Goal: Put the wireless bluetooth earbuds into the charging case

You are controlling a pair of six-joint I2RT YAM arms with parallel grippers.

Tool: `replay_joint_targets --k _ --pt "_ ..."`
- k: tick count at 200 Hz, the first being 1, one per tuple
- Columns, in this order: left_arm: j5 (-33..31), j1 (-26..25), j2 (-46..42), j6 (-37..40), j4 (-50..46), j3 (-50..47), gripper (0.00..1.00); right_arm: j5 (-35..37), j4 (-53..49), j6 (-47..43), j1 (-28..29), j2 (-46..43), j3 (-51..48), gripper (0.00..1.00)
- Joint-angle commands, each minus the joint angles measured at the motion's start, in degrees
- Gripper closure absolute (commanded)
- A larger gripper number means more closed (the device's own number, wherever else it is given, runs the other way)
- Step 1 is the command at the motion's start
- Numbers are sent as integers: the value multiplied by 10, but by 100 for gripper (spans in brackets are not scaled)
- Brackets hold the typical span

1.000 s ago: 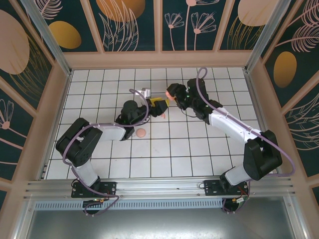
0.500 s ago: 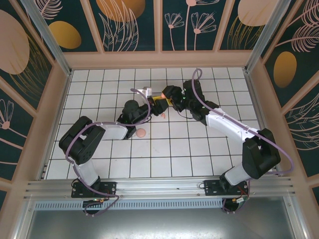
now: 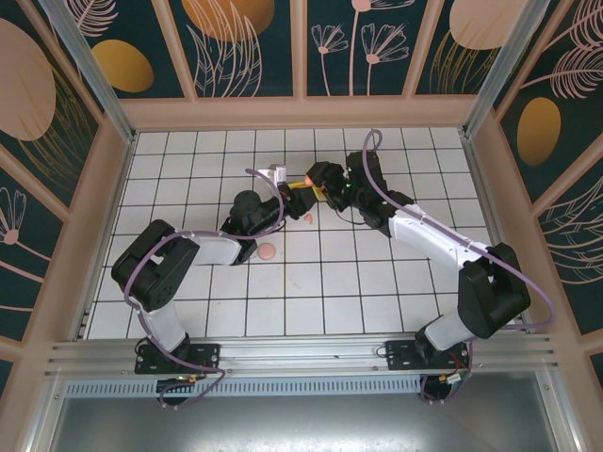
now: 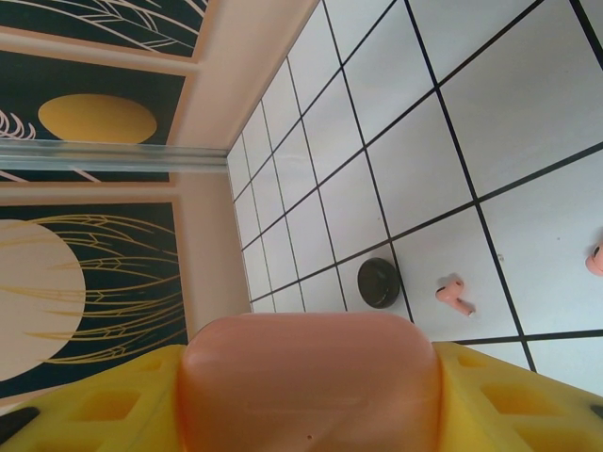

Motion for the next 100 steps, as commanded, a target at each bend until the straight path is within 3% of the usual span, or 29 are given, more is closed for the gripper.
replay_joint_targets --k 1,100 --pt "9 -4 -3 6 28 -8 55 7 16 5 4 2 18 61" --pt "13 -4 3 0 38 -7 81 1 17 5 7 3 18 61"
